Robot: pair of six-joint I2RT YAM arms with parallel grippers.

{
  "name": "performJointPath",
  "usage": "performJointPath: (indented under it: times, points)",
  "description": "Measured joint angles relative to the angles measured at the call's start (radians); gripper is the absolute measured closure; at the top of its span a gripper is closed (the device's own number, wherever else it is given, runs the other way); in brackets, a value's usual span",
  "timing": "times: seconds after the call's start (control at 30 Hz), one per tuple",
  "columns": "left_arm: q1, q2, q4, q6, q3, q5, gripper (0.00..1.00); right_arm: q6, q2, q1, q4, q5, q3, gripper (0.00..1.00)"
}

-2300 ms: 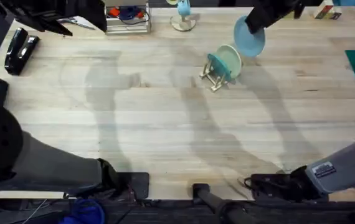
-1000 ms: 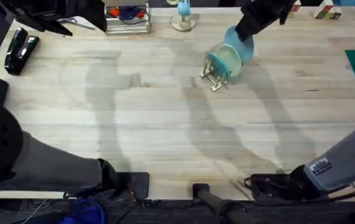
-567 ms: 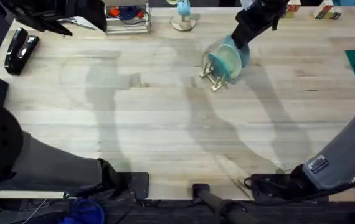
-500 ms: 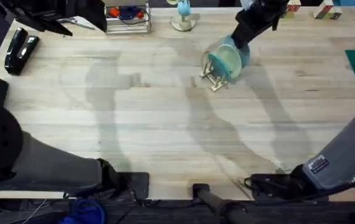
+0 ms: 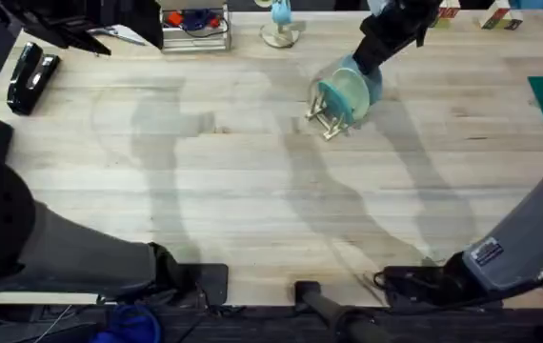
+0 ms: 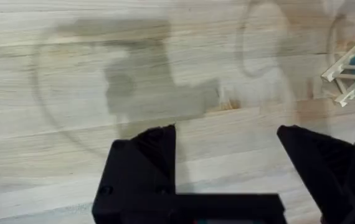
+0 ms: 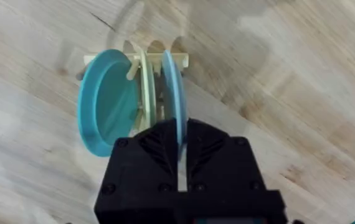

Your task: Pick up the plates from the table one by one and place each into a slot on the dish rack.

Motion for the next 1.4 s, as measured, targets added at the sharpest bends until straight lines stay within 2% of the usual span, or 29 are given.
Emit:
performJointPath:
  times: [0.37,0.47,0.6,0.7,0.73,1.4]
  points:
    - [0.0,0.0,0.0,0.0,0.0,0.0,0.006,0.0,0.0,0.0,-0.001,-0.003,0.0,0.878]
    - [0.0,0.0,0.0,0.0,0.0,0.0,0.007,0.0,0.0,0.0,-0.001,-0.003,0.0,0.838]
    - [0.0,0.0,0.0,0.0,0.0,0.0,0.006,-0.001,0.0,0.0,0.001,-0.003,0.0,0.483]
    - [0.0,0.0,0.0,0.0,0.0,0.0,0.006,-0.004,0.0,-0.001,0.002,-0.003,0.0,0.063]
    - [0.0,0.0,0.0,0.0,0.0,0.0,0.008,-0.006,0.0,-0.001,0.002,-0.003,0.0,0.023]
    - [0.0,0.0,0.0,0.0,0.0,0.0,0.007,-0.02,0.0,-0.001,0.042,-0.003,0.0,0.007]
